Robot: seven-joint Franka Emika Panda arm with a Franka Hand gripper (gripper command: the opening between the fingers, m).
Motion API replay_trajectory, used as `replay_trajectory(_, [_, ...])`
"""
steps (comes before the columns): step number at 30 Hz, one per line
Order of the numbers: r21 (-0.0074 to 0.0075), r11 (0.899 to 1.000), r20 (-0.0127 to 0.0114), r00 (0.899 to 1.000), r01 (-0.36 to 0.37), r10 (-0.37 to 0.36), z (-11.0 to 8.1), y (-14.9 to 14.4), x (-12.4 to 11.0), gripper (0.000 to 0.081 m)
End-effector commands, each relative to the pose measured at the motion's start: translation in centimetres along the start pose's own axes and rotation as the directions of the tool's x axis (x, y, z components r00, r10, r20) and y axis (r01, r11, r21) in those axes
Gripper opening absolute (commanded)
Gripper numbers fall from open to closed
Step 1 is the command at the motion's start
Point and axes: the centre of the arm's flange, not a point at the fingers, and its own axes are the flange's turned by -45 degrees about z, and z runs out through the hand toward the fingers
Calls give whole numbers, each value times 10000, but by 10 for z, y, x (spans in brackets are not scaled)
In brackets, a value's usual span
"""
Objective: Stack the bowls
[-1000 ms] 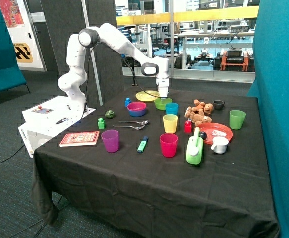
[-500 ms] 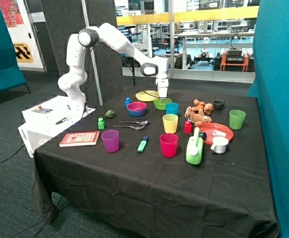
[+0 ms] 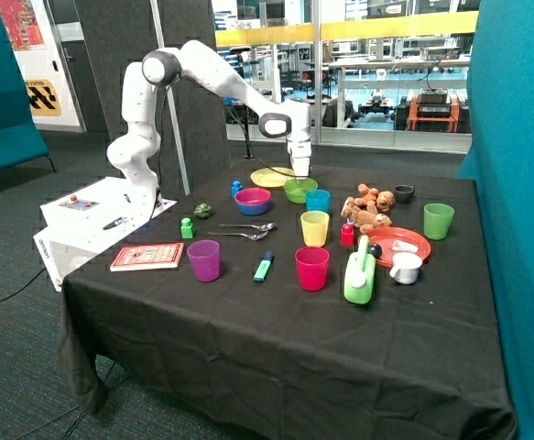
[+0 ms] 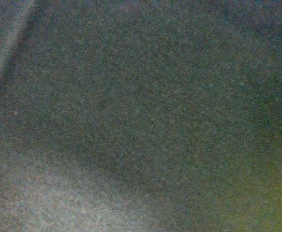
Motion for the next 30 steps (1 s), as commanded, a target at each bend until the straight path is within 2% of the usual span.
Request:
replay_trajectory(1, [88,9999,124,9999,86,-87,-20,5,7,0])
replay_trajectory(10, [88,9999,124,9999,91,-92,-53,14,8,0])
replay_trajectory(15, [88,9999,125,9999,68,-69,-62,18,4,0])
replay_trajectory(22, [89,9999,124,9998,132,-133,-88,24,-15,0])
replay_trajectory(30, [88,9999,124,9999,82,-83,-107,33,-43,0])
